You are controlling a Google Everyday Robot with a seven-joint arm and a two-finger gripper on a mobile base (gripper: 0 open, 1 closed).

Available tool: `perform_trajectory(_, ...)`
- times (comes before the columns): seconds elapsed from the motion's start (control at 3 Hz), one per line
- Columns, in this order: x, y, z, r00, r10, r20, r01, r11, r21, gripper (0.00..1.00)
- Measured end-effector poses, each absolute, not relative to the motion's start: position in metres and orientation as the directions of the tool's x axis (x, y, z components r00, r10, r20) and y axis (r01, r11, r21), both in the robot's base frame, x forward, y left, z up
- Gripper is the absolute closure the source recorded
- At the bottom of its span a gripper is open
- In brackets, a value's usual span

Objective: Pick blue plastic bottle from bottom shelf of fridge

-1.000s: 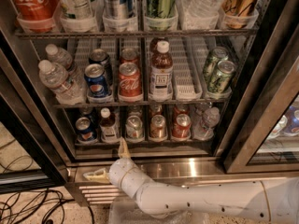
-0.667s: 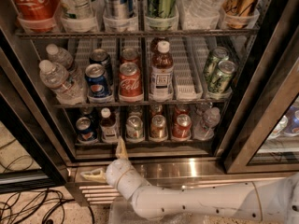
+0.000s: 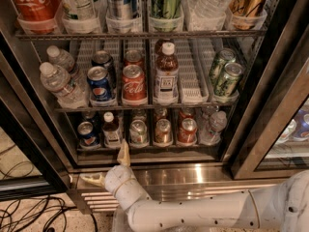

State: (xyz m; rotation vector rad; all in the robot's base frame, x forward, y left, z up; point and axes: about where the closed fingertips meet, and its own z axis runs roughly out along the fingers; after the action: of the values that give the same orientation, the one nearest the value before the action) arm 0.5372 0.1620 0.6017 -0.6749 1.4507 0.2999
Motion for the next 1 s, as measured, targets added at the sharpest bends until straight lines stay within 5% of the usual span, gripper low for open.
perform_trajectory(0.67,0.551,0.153,0.614,0.138,-0.178,-0.974,-0.455,0.862,-0.221,0.0)
perform_trajectory(1.0,0.554,0.146,0.616,0.134,-0.166,-0.977,-0.406,0.89,-0.207,0.17)
